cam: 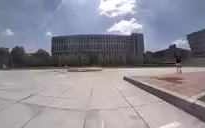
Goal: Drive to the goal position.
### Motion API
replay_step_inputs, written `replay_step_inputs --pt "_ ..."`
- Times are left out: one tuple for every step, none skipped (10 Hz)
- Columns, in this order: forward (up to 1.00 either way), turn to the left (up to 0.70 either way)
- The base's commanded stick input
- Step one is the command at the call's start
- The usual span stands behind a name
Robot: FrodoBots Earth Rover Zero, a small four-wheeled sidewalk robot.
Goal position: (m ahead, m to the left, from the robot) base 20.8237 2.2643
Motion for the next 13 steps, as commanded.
replay_step_inputs --pt "0.50 0.00" --pt "0.50 0.00" --pt "0.50 0.00" --pt "0.50 0.00" --pt "0.50 0.00" --pt "0.50 0.00" --pt "0.50 0.00" --pt "0.50 0.00" --pt "0.50 0.00" --pt "0.50 0.00" --pt "0.50 0.00" --pt "0.50 0.00" --pt "0.50 0.00"
